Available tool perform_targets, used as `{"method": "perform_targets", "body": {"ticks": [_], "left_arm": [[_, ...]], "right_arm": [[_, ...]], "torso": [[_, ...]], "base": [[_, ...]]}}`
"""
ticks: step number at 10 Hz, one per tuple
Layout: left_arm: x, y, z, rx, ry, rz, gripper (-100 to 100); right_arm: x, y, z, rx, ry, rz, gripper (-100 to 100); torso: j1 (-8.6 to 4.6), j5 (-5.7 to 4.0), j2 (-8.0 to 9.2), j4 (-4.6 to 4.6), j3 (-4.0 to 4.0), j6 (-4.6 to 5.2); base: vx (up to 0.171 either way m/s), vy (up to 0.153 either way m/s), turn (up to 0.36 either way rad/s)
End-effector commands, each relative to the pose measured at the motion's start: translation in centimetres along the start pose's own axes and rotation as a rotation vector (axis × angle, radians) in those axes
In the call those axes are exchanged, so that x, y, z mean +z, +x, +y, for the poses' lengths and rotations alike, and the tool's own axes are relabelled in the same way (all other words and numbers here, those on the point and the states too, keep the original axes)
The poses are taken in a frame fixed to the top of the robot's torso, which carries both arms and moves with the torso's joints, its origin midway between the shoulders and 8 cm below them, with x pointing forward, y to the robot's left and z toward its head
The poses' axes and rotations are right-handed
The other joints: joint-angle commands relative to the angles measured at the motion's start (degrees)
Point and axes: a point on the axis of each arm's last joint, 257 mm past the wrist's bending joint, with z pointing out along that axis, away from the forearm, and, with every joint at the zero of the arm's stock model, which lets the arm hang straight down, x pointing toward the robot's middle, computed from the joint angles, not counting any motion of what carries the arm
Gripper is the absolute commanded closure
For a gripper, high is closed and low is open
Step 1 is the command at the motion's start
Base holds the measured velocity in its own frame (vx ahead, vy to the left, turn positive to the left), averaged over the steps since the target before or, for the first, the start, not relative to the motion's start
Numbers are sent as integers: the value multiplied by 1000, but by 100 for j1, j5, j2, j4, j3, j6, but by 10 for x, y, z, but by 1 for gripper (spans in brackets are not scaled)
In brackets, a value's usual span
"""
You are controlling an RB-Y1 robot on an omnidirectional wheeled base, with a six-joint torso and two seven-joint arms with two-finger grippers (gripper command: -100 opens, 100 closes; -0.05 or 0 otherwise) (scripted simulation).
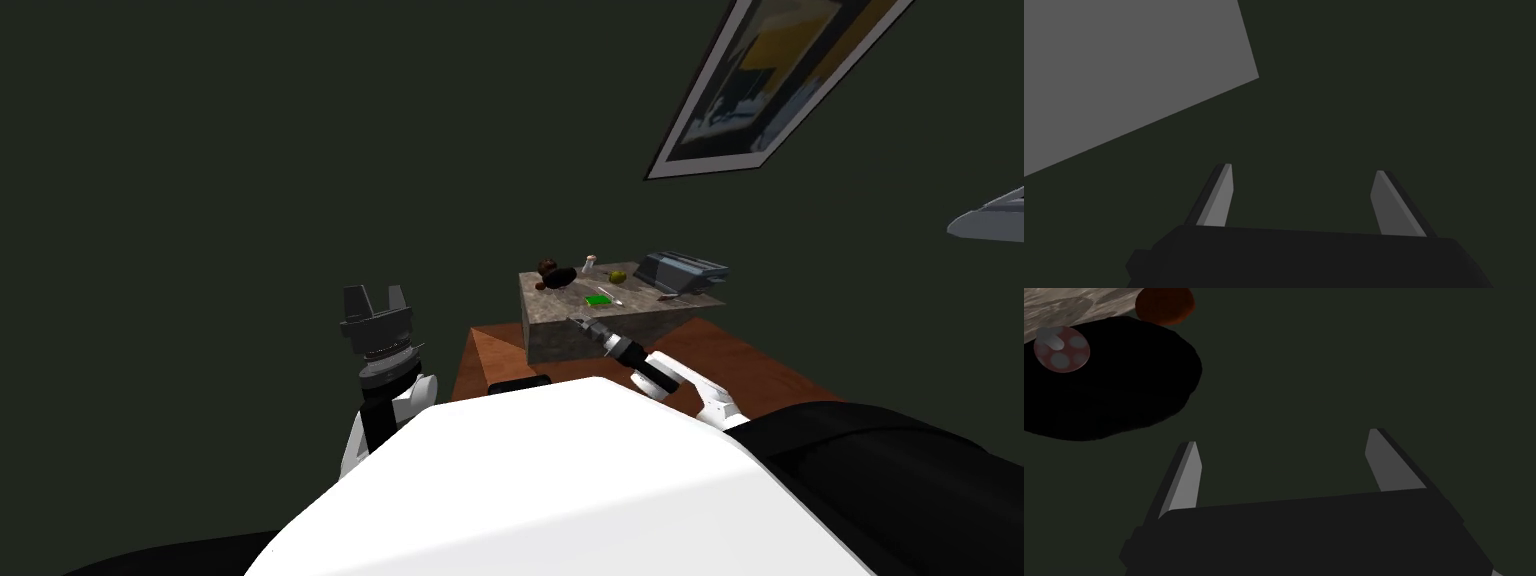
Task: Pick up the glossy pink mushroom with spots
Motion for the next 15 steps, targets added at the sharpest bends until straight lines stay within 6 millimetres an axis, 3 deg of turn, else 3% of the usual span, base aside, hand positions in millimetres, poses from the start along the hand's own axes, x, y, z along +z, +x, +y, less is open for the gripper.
{"method": "perform_targets", "body": {"ticks": [1, 4, 7, 8, 9, 10, 11, 12, 14, 15], "left_arm": [[0, 0, 0, 0, 0, 0, 0], [0, 0, 0, 0, 0, 0, 0], [0, 0, 0, 0, 0, 0, 0], [0, 0, 0, 0, 0, 0, 0], [0, 0, 0, 0, 0, 0, 0], [0, 0, 0, 0, 0, 0, 0], [0, 0, 0, 0, 0, 0, 0], [0, 0, 0, 0, 0, 0, 0], [0, 0, 0, 0, 0, 0, 0], [0, 0, 0, 0, 0, 0, 0]], "right_arm": [[-9, 15, -21, -76, 23, 71, -100], [-20, 23, -42, -164, 37, 148, -100], [-41, 34, -81, -306, 67, 269, -100], [-42, 34, -84, -314, 69, 277, -100], [-53, 39, -103, -371, 89, 328, -100], [-54, 36, -106, -388, 84, 340, -100], [-66, 39, -125, -450, 102, 394, -100], [-67, 36, -127, -462, 99, 401, -100], [-90, 35, -163, -588, 123, 506, -100], [-93, 32, -168, -603, 128, 519, -100]], "torso": [[0, 0, 0, 0, 0, 0], [0, -1, -5, -1, -3, -2], [-5, -2, -6, -2, -4, 1], [-2, -2, -6, -2, -3, 0], [-10, -2, -5, -1, -3, 1], [-5, -2, -10, -2, -6, -1], [-10, -2, -9, -2, -6, 2], [-9, -3, -12, -3, -7, 0], [-15, -4, -18, -4, -10, -1], [-9, -3, -31, -7, -18, -3]], "base": [[18, 94, 113], [21, 84, 68], [30, 89, 80], [27, 63, 52], [42, 82, 126], [39, 64, 45], [48, 69, 94], [44, 51, 50], [85, 65, 131], [76, 73, 56]]}}
